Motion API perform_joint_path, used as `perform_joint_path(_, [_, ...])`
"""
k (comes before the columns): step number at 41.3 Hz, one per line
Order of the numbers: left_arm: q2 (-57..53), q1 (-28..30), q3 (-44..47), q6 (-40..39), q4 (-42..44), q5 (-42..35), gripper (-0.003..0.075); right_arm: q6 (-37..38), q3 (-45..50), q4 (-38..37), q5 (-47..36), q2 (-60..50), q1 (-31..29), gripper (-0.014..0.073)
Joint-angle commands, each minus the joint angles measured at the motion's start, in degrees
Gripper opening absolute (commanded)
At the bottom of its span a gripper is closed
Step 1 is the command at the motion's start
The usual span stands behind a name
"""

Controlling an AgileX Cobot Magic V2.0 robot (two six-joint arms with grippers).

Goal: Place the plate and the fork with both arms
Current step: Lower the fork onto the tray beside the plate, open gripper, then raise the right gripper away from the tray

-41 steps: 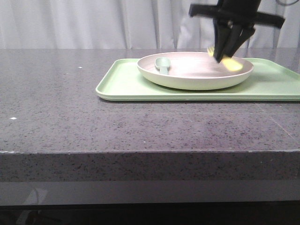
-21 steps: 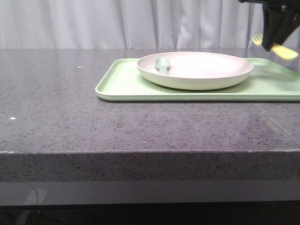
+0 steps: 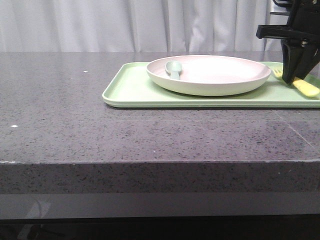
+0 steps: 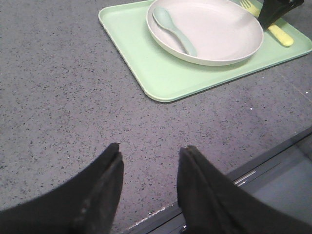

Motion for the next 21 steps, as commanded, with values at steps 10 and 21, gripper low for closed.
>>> perform_joint_path(10, [-0.1, 0.1, -1.5, -0.1, -1.3, -3.9, 0.0283, -1.1, -1.4, -0.2, -1.8, -3.6, -0.3, 0.0298])
perform_joint_path(21, [-0.1, 0.1, -1.5, -0.1, -1.3, -3.9, 0.0283, -5.0, -0.8, -1.3, -1.2, -11.9, 2.4, 0.0298])
